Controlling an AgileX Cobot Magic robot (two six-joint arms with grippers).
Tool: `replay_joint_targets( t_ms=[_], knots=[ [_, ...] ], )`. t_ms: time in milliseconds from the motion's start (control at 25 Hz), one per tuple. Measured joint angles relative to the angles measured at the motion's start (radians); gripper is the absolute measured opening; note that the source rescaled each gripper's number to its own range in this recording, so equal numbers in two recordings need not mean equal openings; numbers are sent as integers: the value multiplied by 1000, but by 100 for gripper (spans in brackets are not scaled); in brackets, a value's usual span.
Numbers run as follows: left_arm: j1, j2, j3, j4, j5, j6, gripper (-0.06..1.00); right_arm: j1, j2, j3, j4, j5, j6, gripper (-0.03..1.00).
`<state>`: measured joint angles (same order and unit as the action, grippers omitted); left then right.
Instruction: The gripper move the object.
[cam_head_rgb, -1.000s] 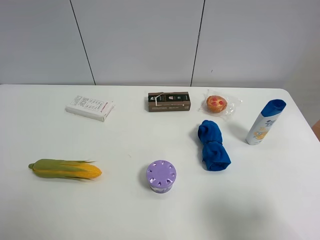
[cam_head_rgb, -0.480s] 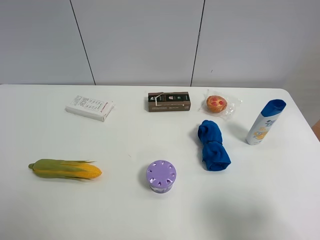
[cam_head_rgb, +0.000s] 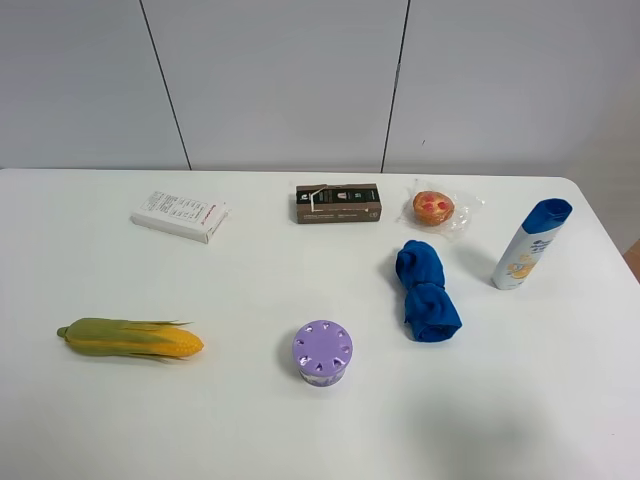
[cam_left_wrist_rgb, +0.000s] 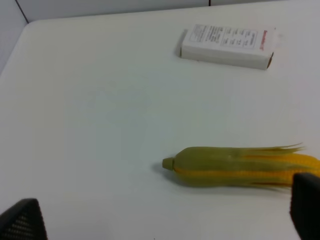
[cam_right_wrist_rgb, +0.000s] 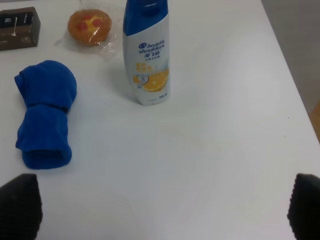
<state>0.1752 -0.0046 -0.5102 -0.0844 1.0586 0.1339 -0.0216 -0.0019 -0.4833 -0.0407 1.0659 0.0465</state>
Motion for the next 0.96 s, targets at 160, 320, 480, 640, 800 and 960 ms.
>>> replay_joint_targets(
  t_ms=[160,320,480,640,800,960],
  knots=[
    [0,0,0,2,-1,-4,100,0,0,0,0,0,0,100],
    [0,0,0,2,-1,-6,100,0,0,0,0,0,0,100],
    [0,0,0,2,-1,-7,100,0,0,0,0,0,0,100],
    [0,0,0,3,-1,-7,100,0,0,0,0,0,0,100],
    [0,0,0,4,-1,-7,100,0,0,0,0,0,0,100],
    [0,0,0,7,-1,-18,100,0,0,0,0,0,0,100]
  ],
)
